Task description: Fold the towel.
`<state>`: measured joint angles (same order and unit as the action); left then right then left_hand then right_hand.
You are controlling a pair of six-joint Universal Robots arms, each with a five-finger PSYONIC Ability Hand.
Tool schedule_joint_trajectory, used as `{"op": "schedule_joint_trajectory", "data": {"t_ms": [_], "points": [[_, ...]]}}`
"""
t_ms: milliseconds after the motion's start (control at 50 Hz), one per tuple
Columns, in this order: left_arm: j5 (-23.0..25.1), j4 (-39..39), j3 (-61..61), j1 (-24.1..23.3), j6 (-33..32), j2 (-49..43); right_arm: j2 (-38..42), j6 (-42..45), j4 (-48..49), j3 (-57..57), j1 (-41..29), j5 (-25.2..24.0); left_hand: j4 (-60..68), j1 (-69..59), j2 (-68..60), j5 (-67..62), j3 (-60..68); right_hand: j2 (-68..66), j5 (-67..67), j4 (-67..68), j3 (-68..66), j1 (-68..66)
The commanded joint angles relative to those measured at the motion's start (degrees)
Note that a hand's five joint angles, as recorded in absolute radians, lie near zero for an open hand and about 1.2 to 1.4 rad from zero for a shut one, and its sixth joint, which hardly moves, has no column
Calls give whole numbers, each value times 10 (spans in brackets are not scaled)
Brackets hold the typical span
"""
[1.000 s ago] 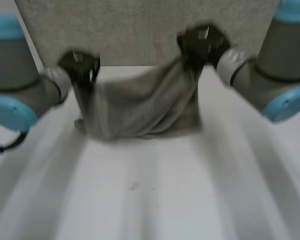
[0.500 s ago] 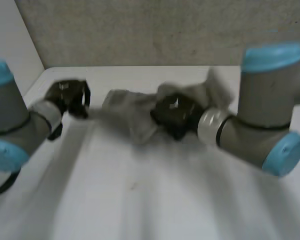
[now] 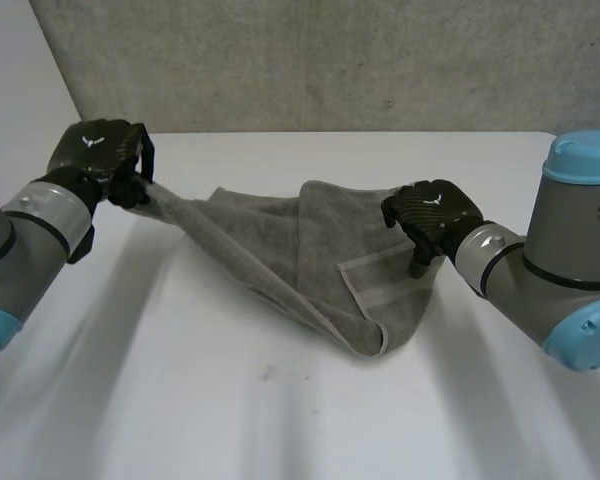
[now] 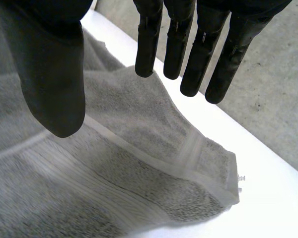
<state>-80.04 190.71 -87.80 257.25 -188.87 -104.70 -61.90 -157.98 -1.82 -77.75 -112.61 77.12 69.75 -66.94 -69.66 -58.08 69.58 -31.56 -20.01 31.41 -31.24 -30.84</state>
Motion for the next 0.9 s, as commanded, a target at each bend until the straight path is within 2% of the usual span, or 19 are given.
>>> {"op": "schedule_joint_trajectory", "data": {"t_ms": [20,40,80,100,140,220,360,520,700,860,900], "points": [[12,0,-9,-1,0,26,51,122,-33,64,13,-75,103,-131,-103,-119,104,3,-13,-1,0,-4],[12,0,-9,-1,0,26,51,123,-33,65,13,-75,103,-131,-103,-119,104,3,-13,-1,0,-4],[12,0,-18,-1,0,32,82,158,-76,115,13,-131,103,-131,-103,-119,104,-2,-18,4,-5,-9],[12,0,-18,-1,0,32,82,159,-76,116,13,-131,103,-131,-103,-119,104,-2,-18,4,-5,-9],[13,-1,-31,-1,0,36,116,174,-113,178,11,-172,103,-131,-103,-119,104,-4,-19,5,-7,-11],[14,0,-42,0,0,42,156,177,-146,238,6,-190,103,-131,-103,-119,104,-4,-19,5,-7,-11],[15,0,-58,1,0,55,239,216,-182,323,-15,-186,103,-131,-103,-119,104,1,-14,0,-2,-6],[15,0,-62,2,1,58,274,275,-182,329,-18,-160,103,-131,-103,-119,104,1,-14,0,-2,-6],[15,1,-62,4,1,58,296,285,-176,335,-27,-155,103,-131,-103,-119,104,-9,-24,10,-12,-16],[15,1,-63,4,1,57,305,302,-175,343,-28,-131,103,-131,-103,-119,104,-155,-171,157,-159,-162],[15,1,-63,4,1,57,303,304,-166,345,-28,-124,103,-131,-103,-119,104,-279,-295,281,-282,-286]]}}
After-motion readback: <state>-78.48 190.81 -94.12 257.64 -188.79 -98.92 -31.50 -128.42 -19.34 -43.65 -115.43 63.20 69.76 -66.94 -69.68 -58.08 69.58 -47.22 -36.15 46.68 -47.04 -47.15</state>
